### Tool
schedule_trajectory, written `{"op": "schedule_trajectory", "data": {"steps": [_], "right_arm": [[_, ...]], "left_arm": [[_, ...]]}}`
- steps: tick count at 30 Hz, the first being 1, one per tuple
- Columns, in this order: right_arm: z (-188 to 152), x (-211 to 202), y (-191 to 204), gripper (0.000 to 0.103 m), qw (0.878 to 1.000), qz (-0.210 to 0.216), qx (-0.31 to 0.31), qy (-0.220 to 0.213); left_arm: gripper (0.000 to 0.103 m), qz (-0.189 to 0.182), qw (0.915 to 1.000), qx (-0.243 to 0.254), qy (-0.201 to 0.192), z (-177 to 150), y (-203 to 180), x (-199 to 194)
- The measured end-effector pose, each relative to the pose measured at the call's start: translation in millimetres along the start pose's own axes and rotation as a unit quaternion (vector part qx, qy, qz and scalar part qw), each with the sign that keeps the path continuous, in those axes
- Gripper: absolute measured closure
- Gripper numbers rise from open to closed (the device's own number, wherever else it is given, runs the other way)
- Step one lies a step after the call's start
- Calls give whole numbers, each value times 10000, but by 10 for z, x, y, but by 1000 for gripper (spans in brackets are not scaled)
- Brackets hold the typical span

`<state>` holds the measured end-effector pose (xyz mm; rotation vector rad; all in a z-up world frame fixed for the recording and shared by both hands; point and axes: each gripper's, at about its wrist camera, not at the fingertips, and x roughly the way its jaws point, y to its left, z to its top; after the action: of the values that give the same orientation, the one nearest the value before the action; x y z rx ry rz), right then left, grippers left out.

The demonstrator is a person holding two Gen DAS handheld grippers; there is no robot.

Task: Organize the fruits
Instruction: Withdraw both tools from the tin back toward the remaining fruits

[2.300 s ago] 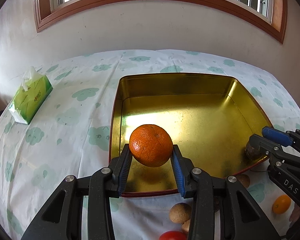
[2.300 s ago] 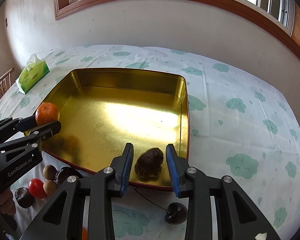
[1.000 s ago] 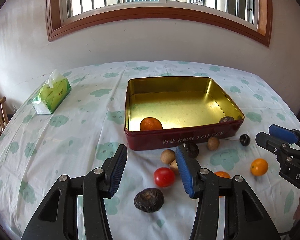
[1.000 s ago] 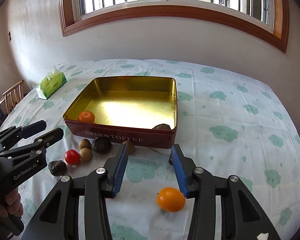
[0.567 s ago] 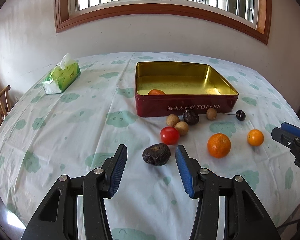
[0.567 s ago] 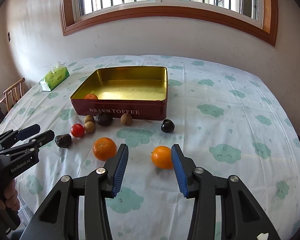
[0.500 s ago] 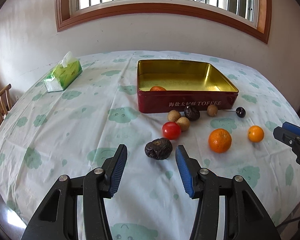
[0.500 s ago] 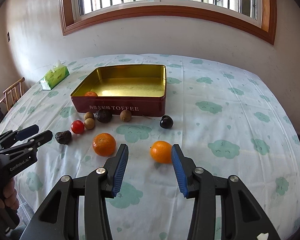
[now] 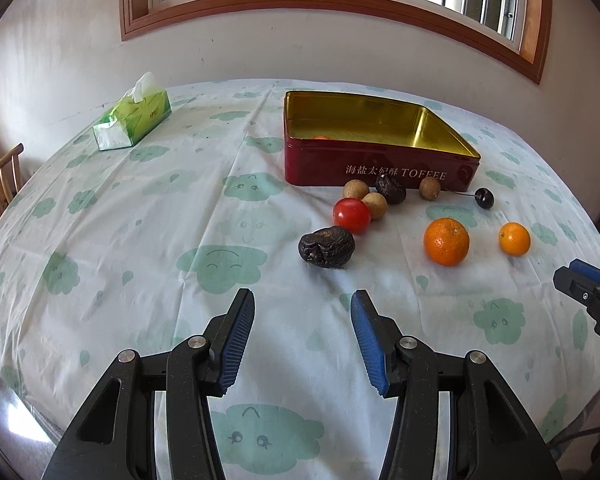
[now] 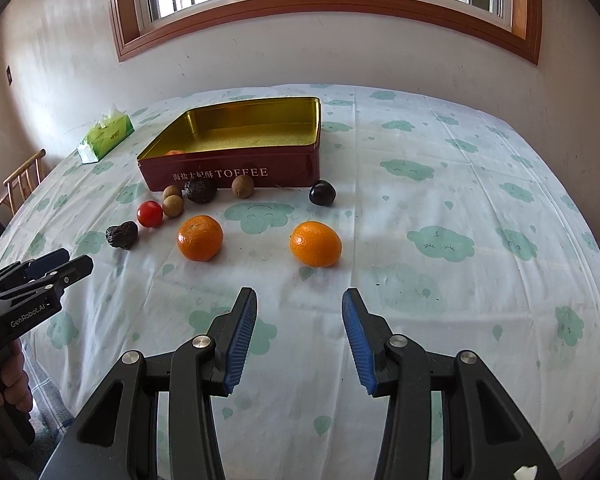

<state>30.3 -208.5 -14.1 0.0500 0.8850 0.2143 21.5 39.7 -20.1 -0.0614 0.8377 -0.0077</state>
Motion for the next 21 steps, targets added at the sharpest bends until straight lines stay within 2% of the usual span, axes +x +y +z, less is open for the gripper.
{"op": "schedule_trajectory", "data": {"steps": [21], "right_arm": [[-8, 215, -30, 61, 9997, 22, 31, 239]], "left_arm": [[51, -45, 9999, -27, 104, -37, 19, 143]]}}
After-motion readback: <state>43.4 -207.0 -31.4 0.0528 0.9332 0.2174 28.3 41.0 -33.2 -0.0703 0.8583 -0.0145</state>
